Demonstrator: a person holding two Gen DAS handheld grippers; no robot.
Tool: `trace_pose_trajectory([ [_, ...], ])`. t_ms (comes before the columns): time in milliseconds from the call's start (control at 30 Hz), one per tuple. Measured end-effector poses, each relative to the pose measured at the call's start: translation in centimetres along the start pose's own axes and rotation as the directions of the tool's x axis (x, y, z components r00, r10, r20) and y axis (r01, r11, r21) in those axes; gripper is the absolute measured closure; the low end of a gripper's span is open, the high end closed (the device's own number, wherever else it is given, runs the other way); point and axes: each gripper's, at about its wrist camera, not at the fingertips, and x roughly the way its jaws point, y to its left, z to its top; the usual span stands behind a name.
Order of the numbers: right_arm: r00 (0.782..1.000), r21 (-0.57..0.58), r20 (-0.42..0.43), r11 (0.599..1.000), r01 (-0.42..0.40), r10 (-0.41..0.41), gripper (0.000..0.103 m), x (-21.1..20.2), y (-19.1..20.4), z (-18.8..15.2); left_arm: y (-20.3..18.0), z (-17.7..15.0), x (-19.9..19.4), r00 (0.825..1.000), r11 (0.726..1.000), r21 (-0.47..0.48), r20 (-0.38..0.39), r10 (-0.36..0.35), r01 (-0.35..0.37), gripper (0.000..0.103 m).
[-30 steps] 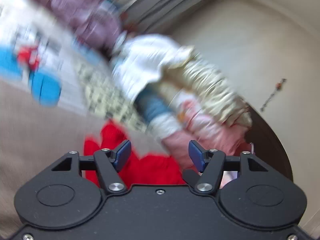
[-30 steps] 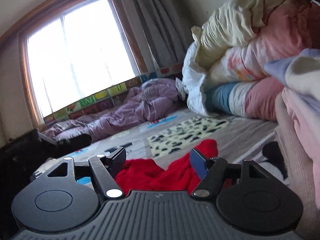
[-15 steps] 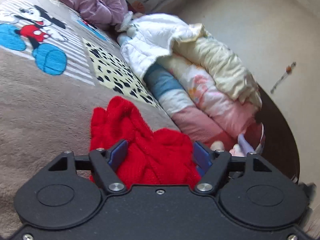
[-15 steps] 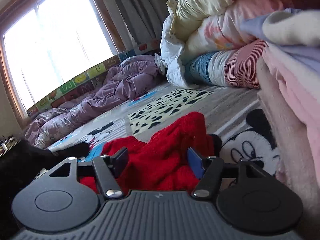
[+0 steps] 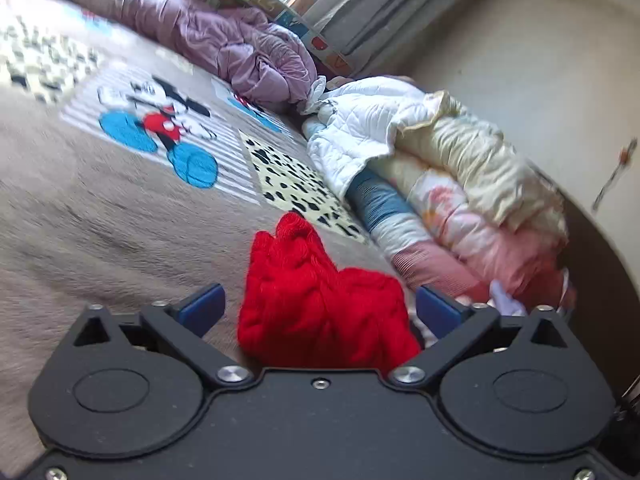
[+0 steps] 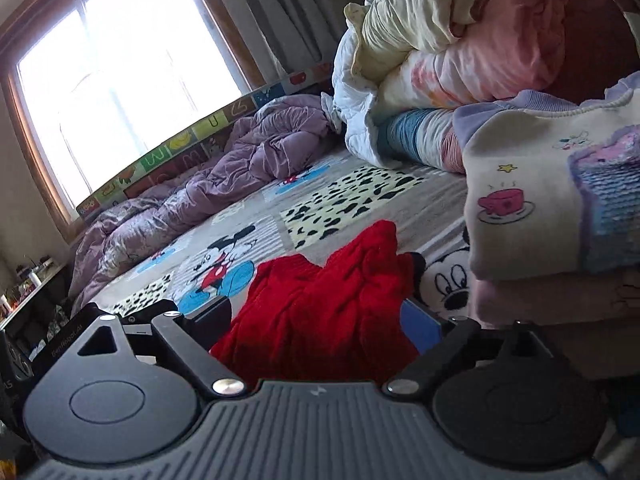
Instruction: Fold clothes
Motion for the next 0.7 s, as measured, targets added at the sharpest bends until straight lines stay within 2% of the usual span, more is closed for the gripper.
trace_pose_trajectory([
  [67,0.999,-0.019,-0.026,1.000,0.020,-0.020,0.000,-1.3,0.0,0.0,-2.3,-0.3,-0.8,0.997,0.990,0.125,-0.009,0.071,-0.069,0.001],
  [100,0.999,-0.026,-0.038,0.999,0.029,-0.030,0.000,-1.8,0.0,0.0,-3.6,-0.6,-1.2,0.992,0.972,0.204,0.005,0.123,-0.121,0.001],
  [167,0.996,-0.039,-0.070,0.998,0.044,-0.047,0.000,-2.5,0.0,0.1,-6.1,-1.2,-1.8,0.976,0.914,0.345,0.038,0.214,-0.214,0.001],
  [267,0.991,-0.053,-0.116,0.997,0.055,-0.061,0.000,-3.3,0.0,-0.3,-8.3,-2.2,-2.5,0.963,0.855,0.451,0.043,0.267,-0.257,0.001],
  [400,0.988,-0.060,-0.142,0.996,0.060,-0.068,0.000,-4.6,-0.1,-0.6,-9.9,-3.1,-3.5,0.962,0.847,0.466,0.029,0.273,-0.255,0.000],
  [567,0.989,-0.091,-0.132,0.994,0.059,-0.071,0.000,-6.1,0.5,0.0,-12.0,-4.2,-4.1,0.935,0.808,0.493,0.033,0.354,-0.323,0.000],
  [700,0.987,-0.115,-0.143,0.991,0.064,-0.080,0.000,-6.7,0.6,0.4,-12.4,-4.2,-4.4,0.927,0.830,0.454,-0.022,0.374,-0.324,0.000],
])
